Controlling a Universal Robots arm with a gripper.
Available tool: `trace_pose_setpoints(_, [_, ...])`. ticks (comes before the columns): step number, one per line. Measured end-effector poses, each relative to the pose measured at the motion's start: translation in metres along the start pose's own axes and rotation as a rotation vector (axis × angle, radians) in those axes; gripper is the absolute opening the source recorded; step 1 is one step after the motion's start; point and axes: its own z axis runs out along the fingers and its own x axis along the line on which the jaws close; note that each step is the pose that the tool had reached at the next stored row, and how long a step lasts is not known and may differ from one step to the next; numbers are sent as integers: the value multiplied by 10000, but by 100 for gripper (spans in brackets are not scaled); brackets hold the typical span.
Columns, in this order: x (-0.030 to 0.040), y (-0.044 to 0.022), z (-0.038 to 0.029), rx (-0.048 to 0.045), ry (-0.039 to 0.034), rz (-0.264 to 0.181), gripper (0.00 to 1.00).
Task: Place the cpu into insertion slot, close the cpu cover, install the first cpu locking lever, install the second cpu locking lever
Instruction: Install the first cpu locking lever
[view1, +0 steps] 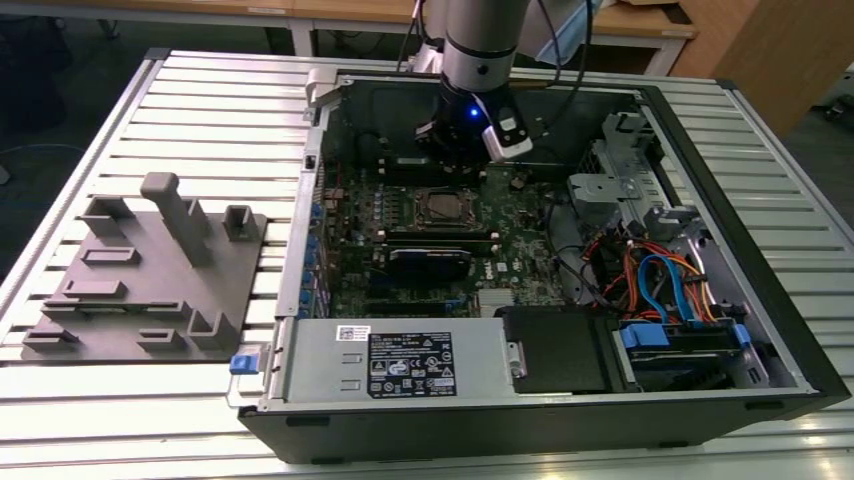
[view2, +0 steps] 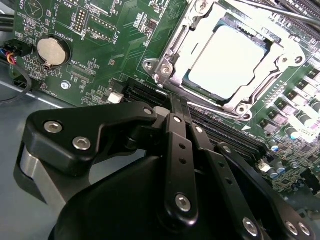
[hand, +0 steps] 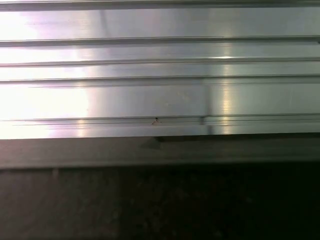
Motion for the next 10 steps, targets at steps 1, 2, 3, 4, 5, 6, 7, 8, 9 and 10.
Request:
trace_pose_setpoints(1, [0,0,-4,-1,0,0,10])
trace_pose_setpoints(2, [0,1,-6,-3,-2,0,10])
trace_pose_setpoints(3, [0,1,-6,-5,-2,-1,10])
trace_pose_setpoints(4, [0,1,-6,-5,-3,0,10])
trace_pose_setpoints(5, [0,0,-7,-4,-3,0,10])
trace_pose_setpoints(6, [-1,0,-7,-2,-1,-1,10])
trace_pose_setpoints(7, [-3,0,-4,-2,0,-1,10])
trace_pose_setpoints(8, [-3,-1,-1,0,3,-1,10])
trace_pose_setpoints(9, [-4,-1,3,0,4,0,10])
trace_pose_setpoints(10, [-5,-3,7,-2,8,-1,10])
